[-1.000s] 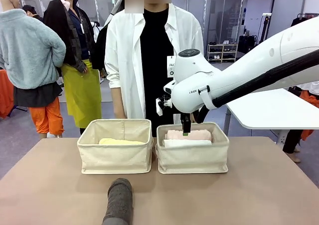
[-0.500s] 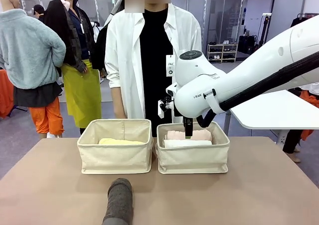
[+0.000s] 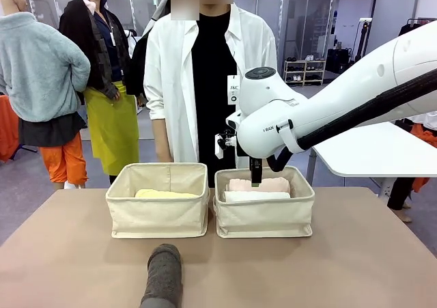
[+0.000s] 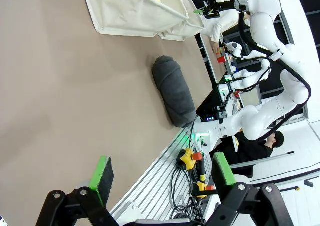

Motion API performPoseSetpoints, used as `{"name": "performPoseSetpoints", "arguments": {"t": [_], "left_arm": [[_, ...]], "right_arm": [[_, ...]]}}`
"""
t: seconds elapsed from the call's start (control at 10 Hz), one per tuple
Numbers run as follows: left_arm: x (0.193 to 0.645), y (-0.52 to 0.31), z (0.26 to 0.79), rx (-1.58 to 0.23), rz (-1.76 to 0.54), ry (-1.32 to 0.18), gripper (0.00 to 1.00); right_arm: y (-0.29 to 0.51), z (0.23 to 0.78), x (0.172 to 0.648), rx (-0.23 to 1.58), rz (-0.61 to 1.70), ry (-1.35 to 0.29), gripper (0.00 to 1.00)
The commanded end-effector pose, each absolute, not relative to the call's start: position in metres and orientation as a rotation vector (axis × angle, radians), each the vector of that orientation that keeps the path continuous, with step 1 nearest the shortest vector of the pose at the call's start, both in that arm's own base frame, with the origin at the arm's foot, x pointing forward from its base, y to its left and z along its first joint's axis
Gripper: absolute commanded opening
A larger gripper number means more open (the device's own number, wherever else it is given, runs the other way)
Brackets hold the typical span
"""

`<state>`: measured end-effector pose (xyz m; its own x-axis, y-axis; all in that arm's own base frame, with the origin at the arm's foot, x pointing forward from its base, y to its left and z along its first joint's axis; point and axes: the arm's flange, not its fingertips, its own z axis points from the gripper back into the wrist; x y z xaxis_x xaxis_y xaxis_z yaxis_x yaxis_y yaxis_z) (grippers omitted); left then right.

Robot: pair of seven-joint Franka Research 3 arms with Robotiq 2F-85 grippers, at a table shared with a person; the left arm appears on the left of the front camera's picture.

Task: Divide the towels into two baskets.
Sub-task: Pick up one hotel-folded towel from the bottom of the table and place it in the Fabric basket indicated by the person.

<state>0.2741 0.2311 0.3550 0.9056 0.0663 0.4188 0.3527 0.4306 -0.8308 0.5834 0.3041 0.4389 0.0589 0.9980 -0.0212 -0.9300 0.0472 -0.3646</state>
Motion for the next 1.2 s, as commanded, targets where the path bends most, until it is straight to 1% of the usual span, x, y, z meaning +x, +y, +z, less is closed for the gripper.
{"name": "performPoseSetpoints", "arguments": {"t": [0.0, 0.3, 0.4, 0.6, 0.7, 0.8, 1.1], "left_arm": [[0.269, 0.23, 0.358, -1.122, -0.193, -0.425, 1.0], [0.269, 0.23, 0.358, -1.122, -0.193, -0.425, 1.0], [0.269, 0.23, 0.358, -1.122, -0.193, -0.425, 1.0], [0.269, 0.23, 0.358, -1.122, -0.193, -0.425, 1.0], [0.269, 0.23, 0.358, -1.122, -0.193, -0.425, 1.0], [0.269, 0.23, 0.358, -1.122, -0.193, -0.425, 1.0], [0.269, 0.23, 0.358, -1.122, -0.193, -0.425, 1.0]], "right_arm": [[0.303, 0.439, 0.584, -0.309, 1.517, -0.258, 1.0], [0.304, 0.439, 0.583, -0.315, 1.497, -0.265, 1.0], [0.286, 0.448, 0.583, -0.293, 1.447, -0.247, 1.0], [0.24, 0.477, 0.551, -0.217, 1.317, -0.329, 1.0], [0.22, 0.482, 0.535, -0.189, 1.267, -0.331, 1.0], [0.201, 0.483, 0.521, -0.08, 1.203, -0.365, 1.0], [0.113, 0.488, 0.471, 0.218, 0.992, -0.421, 1.0]]}}
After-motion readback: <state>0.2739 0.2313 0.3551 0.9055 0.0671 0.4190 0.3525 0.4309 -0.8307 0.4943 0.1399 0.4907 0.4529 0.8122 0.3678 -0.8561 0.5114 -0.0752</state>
